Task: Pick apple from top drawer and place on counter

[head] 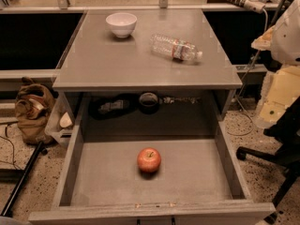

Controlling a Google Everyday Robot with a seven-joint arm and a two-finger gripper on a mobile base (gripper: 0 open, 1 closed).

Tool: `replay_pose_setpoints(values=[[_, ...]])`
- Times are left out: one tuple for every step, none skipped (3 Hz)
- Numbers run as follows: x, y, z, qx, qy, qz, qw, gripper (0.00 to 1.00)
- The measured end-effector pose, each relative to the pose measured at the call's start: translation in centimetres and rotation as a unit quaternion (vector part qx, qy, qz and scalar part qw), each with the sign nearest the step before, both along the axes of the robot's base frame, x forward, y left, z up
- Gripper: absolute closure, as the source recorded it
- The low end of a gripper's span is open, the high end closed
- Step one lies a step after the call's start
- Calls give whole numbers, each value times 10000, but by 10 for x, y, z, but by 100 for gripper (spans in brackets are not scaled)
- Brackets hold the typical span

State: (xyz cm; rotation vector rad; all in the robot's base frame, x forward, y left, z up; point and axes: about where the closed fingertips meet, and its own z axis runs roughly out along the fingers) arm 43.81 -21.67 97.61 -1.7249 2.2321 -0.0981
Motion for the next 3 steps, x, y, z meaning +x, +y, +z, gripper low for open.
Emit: replay_pose_setpoints(values=[[0, 0, 0, 0, 0, 0, 10000, 0], [5, 5, -11, 421, -106, 18, 9991, 0], [9, 17, -48, 977, -210, -215, 9948, 0]])
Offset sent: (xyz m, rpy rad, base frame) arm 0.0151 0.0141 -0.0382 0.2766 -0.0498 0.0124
